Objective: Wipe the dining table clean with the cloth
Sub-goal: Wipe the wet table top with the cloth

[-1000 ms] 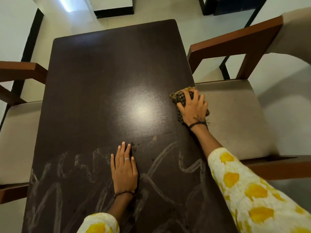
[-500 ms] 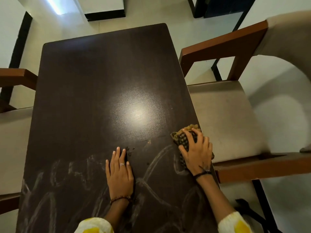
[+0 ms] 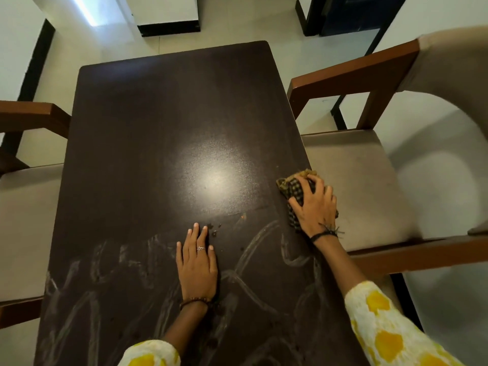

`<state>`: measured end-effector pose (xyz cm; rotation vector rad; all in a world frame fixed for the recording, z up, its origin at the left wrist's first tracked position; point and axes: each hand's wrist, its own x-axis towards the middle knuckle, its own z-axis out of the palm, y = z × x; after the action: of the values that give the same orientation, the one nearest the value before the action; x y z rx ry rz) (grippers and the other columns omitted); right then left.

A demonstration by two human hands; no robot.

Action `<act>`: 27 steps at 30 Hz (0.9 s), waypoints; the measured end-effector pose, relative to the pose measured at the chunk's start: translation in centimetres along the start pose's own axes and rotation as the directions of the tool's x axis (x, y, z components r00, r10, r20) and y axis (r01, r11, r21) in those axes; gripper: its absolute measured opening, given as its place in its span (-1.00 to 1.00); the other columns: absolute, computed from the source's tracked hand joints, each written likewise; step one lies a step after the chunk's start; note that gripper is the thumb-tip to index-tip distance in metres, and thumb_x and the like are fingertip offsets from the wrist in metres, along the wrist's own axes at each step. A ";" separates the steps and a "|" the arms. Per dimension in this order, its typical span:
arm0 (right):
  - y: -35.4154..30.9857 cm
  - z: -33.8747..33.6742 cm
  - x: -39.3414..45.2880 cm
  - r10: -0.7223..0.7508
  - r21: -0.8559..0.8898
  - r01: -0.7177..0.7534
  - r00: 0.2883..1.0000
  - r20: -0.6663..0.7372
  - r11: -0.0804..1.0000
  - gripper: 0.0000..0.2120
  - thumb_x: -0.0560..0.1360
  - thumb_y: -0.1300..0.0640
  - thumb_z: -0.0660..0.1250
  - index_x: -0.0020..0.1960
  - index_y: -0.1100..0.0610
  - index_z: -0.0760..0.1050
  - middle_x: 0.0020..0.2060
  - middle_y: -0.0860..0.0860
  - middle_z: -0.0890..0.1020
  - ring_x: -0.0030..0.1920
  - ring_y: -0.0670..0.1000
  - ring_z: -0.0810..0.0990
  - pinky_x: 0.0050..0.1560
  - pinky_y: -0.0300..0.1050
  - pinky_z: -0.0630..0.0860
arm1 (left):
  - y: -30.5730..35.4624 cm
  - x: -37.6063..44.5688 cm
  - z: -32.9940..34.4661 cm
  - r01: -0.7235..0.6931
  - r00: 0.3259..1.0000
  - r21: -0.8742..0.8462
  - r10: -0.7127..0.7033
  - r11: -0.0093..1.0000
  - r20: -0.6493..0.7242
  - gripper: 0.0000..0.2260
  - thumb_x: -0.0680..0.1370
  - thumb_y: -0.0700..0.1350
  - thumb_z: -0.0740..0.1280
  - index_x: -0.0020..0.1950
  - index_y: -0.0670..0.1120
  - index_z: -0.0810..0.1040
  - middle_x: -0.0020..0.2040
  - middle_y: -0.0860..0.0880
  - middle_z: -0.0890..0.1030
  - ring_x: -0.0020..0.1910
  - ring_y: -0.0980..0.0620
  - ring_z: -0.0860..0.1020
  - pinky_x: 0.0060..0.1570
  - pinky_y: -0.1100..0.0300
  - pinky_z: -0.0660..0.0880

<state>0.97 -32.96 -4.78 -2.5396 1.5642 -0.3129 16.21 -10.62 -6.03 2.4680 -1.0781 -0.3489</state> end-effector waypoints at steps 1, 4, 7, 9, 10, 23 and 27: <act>0.3 0.0 -1.2 0.000 -0.003 0.000 1.000 -0.016 1.000 -0.48 0.35 0.01 0.46 0.27 0.09 0.47 0.17 0.20 0.50 -0.07 0.23 0.48 -0.12 0.05 0.45 | -0.6 0.2 -0.6 -0.046 0.998 -0.007 0.046 0.999 0.037 -0.55 0.56 0.02 -0.02 0.41 -0.11 0.29 0.44 -0.08 0.26 0.43 0.10 0.09 0.42 0.19 -0.16; 0.9 0.0 -4.7 0.021 -0.052 -0.026 0.996 -0.092 0.998 -0.53 0.35 0.01 0.43 0.21 0.11 0.48 0.11 0.21 0.53 -0.13 0.24 0.50 -0.19 0.05 0.47 | -3.7 0.2 -3.1 -0.208 0.969 0.003 0.206 0.978 0.135 -0.54 0.56 0.03 -0.03 0.42 -0.10 0.26 0.46 -0.04 0.18 0.43 0.04 0.12 0.41 0.22 -0.13; -0.6 0.4 -6.0 0.171 -0.091 -0.183 0.977 -0.124 0.979 -0.56 0.35 0.00 0.42 0.17 0.14 0.49 0.09 0.22 0.53 -0.13 0.26 0.49 -0.21 0.05 0.46 | -8.3 -0.2 -5.9 -0.191 0.977 0.048 0.185 0.980 0.109 -0.55 0.55 0.01 0.00 0.39 -0.14 0.31 0.44 -0.10 0.24 0.42 -0.01 0.14 0.41 0.16 -0.10; -3.2 0.8 -5.9 0.331 -0.088 -0.342 0.937 -0.114 0.936 -0.53 0.30 0.03 0.48 0.15 0.16 0.50 0.08 0.25 0.53 -0.11 0.28 0.50 -0.19 0.08 0.46 | -11.5 -0.6 -7.4 -0.105 0.993 0.074 0.100 0.992 0.065 -0.59 0.56 -0.04 0.08 0.37 -0.17 0.33 0.43 -0.15 0.28 0.42 -0.07 0.17 0.42 0.05 -0.03; -4.9 1.0 -5.8 0.381 -0.095 -0.391 0.918 -0.107 0.915 -0.52 0.29 0.03 0.49 0.14 0.16 0.50 0.07 0.26 0.53 -0.11 0.28 0.50 -0.18 0.09 0.46 | -12.9 -0.8 -8.0 -0.055 0.998 0.086 0.052 0.995 0.040 -0.63 0.57 -0.10 0.14 0.37 -0.19 0.34 0.42 -0.17 0.29 0.41 -0.10 0.18 0.41 -0.03 0.02; -23.3 4.2 -10.1 -0.118 -0.022 0.119 0.993 0.014 0.993 -0.41 0.13 -0.20 0.52 0.12 -0.05 0.57 0.05 0.05 0.62 -0.19 0.10 0.54 -0.27 -0.06 0.48 | -23.9 -4.0 -12.2 0.045 0.999 0.214 -0.051 0.976 0.020 -0.53 0.52 -0.08 0.08 0.39 -0.23 0.28 0.41 -0.22 0.29 0.38 -0.16 0.23 0.31 -0.23 0.21; -16.3 3.0 -8.0 0.093 -0.090 -0.093 0.996 -0.008 0.992 -0.48 0.19 -0.04 0.54 0.11 0.08 0.55 0.05 0.20 0.57 -0.21 0.23 0.52 -0.29 0.00 0.46 | -24.9 -5.1 -12.2 0.127 0.992 0.166 -0.129 0.978 -0.001 -0.51 0.54 0.00 0.01 0.41 -0.20 0.26 0.42 -0.21 0.28 0.39 -0.17 0.22 0.36 -0.17 0.09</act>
<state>12.32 -18.42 -4.82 -2.5223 1.7288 -0.2411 33.38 11.70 -6.75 2.6942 -0.9905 -0.3211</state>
